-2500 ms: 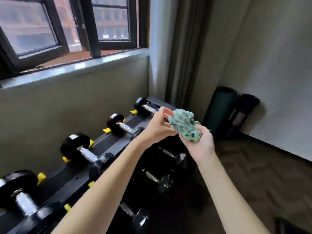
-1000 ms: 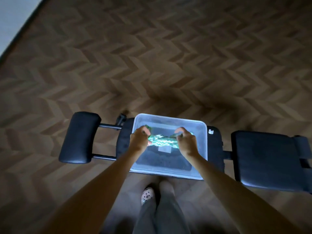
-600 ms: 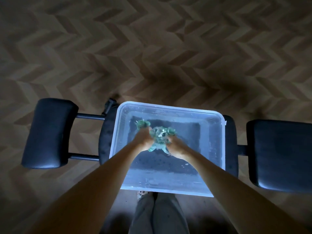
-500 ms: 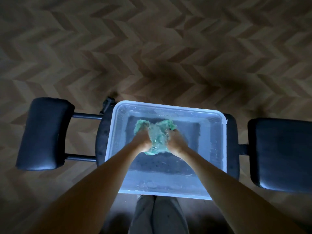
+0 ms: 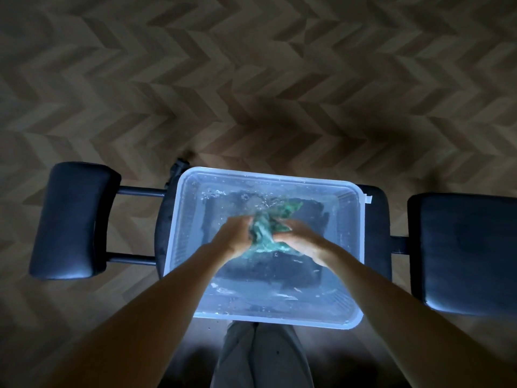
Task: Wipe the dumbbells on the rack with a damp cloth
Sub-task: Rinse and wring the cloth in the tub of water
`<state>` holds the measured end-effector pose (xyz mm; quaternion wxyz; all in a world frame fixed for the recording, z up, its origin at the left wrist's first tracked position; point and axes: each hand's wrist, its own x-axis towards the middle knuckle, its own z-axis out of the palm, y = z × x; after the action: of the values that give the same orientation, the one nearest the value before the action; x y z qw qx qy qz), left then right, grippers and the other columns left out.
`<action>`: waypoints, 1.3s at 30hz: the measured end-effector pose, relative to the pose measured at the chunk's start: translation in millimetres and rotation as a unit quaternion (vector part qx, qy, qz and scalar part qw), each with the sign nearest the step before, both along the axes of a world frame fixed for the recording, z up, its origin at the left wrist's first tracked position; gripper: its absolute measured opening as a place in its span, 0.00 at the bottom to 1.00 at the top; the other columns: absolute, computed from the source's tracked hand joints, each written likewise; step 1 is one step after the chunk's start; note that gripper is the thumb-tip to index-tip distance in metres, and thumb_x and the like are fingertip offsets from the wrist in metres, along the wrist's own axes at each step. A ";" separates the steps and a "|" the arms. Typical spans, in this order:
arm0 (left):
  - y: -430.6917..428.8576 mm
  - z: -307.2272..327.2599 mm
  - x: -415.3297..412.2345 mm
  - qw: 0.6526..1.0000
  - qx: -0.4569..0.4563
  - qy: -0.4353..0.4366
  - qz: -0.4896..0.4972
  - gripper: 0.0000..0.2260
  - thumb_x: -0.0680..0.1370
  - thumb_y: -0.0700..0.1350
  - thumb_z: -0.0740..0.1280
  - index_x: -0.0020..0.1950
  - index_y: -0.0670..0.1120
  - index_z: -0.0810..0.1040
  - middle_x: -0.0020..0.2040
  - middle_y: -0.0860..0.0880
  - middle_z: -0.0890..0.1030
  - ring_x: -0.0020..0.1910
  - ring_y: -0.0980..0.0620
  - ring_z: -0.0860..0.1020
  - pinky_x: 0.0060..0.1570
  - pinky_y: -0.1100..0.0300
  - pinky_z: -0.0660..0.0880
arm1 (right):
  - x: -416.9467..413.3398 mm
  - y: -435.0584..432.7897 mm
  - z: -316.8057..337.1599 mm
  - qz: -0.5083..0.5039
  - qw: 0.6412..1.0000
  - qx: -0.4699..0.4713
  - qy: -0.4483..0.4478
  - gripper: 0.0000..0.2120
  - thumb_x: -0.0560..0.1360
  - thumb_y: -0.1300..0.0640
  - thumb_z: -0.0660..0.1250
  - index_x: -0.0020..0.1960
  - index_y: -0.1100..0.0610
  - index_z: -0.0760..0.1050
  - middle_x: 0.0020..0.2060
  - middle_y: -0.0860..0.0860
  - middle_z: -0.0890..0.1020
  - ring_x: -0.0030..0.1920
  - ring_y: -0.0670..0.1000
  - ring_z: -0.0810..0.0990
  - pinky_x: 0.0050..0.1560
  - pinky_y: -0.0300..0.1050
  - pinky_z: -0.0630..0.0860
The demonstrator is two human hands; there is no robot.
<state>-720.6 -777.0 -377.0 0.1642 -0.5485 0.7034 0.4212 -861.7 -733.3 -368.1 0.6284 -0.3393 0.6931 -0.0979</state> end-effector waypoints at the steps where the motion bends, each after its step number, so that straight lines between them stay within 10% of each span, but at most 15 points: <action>1: 2.6 -1.7 0.3 1.000 0.010 -0.022 -0.008 0.12 0.77 0.37 0.60 0.59 0.37 0.75 0.57 0.37 0.78 0.59 0.41 0.76 0.53 0.56 0.71 | -1.5 -0.3 -1.4 0.044 0.998 0.014 0.032 0.18 0.74 0.67 0.63 0.63 0.60 0.73 0.53 0.60 0.79 0.48 0.54 0.79 0.39 0.35 0.72; 5: -0.8 -2.7 2.3 0.994 -0.013 -0.091 0.056 0.12 0.77 0.36 0.57 0.53 0.33 0.77 0.55 0.36 0.79 0.58 0.38 0.76 0.53 0.53 0.72 | -9.2 -1.4 -13.8 0.128 0.950 -0.030 0.284 0.12 0.76 0.67 0.57 0.56 0.66 0.74 0.55 0.62 0.78 0.58 0.60 0.76 0.50 0.46 0.72; 11: -9.9 8.4 -8.9 0.973 0.057 0.015 0.223 0.11 0.78 0.41 0.63 0.52 0.34 0.78 0.50 0.36 0.80 0.42 0.45 0.77 0.34 0.59 0.70 | -8.5 -9.1 -9.1 0.041 0.981 -0.027 0.190 0.19 0.75 0.60 0.63 0.27 0.57 0.64 0.25 0.52 0.70 0.32 0.54 0.70 0.28 0.39 0.63; 14: -4.2 9.1 -8.2 0.968 0.141 0.052 0.201 0.05 0.73 0.36 0.70 0.47 0.42 0.78 0.41 0.45 0.79 0.37 0.52 0.75 0.28 0.69 0.69 | -9.9 -4.6 1.1 0.018 0.999 0.020 0.039 0.04 0.74 0.59 0.68 0.48 0.59 0.76 0.40 0.52 0.77 0.43 0.50 0.74 0.37 0.37 0.69; 17: 3.3 4.4 -12.5 0.983 0.101 0.010 0.152 0.09 0.74 0.31 0.62 0.47 0.42 0.77 0.49 0.40 0.80 0.49 0.44 0.79 0.34 0.60 0.73 | -11.9 0.4 -2.2 0.112 0.991 0.072 0.018 0.27 0.72 0.71 0.66 0.69 0.61 0.65 0.63 0.57 0.73 0.57 0.53 0.74 0.44 0.36 0.73; 21: 10.2 2.6 -21.2 0.993 0.030 -0.056 0.102 0.11 0.79 0.34 0.54 0.58 0.33 0.72 0.60 0.35 0.76 0.61 0.40 0.74 0.54 0.55 0.71 | -7.2 -0.7 -1.2 0.254 0.942 -0.035 0.217 0.15 0.76 0.72 0.55 0.59 0.68 0.75 0.58 0.64 0.78 0.62 0.60 0.75 0.56 0.46 0.73; 25: -0.5 1.0 -12.1 0.984 0.035 -0.051 0.164 0.13 0.81 0.39 0.57 0.58 0.34 0.76 0.56 0.37 0.78 0.57 0.42 0.77 0.52 0.58 0.73 | -19.7 1.1 -11.4 0.168 0.954 -0.026 0.247 0.22 0.79 0.51 0.60 0.29 0.59 0.66 0.29 0.54 0.72 0.41 0.56 0.76 0.40 0.40 0.67; 28: -3.8 7.8 -2.4 0.959 0.114 0.062 0.253 0.12 0.78 0.47 0.65 0.39 0.41 0.75 0.35 0.44 0.76 0.34 0.53 0.76 0.30 0.65 0.68 | -23.5 -0.2 -3.9 0.112 0.988 0.042 0.098 0.22 0.73 0.39 0.65 0.45 0.59 0.76 0.40 0.52 0.78 0.46 0.55 0.77 0.46 0.42 0.69; 31: 0.6 15.0 -0.7 0.943 0.213 0.135 0.220 0.10 0.71 0.34 0.70 0.50 0.43 0.78 0.42 0.47 0.81 0.40 0.52 0.78 0.36 0.68 0.72 | -19.9 -3.2 11.6 0.129 0.981 0.138 -0.048 0.35 0.69 0.44 0.72 0.69 0.57 0.65 0.65 0.51 0.72 0.66 0.54 0.70 0.65 0.47 0.67; 35: 3.9 6.6 -9.7 0.992 0.087 0.016 0.093 0.06 0.72 0.35 0.69 0.48 0.36 0.78 0.42 0.41 0.77 0.44 0.46 0.78 0.36 0.61 0.70 | -12.2 1.7 -1.0 0.288 0.935 -0.004 0.208 0.02 0.74 0.68 0.63 0.45 0.65 0.73 0.43 0.60 0.76 0.58 0.59 0.77 0.45 0.42 0.70; 39: 5.6 1.0 -8.9 0.996 -0.022 -0.078 0.045 0.13 0.79 0.37 0.57 0.59 0.32 0.73 0.60 0.34 0.76 0.61 0.39 0.73 0.55 0.55 0.68 | -17.1 6.8 -5.4 0.187 0.943 -0.018 0.275 0.13 0.80 0.56 0.59 0.47 0.66 0.75 0.51 0.60 0.79 0.57 0.58 0.77 0.47 0.43 0.70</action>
<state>-729.5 -771.4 -376.0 0.1875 -0.6146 0.6720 0.3682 -878.9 -726.6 -373.5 0.4143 -0.4877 0.7610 0.1065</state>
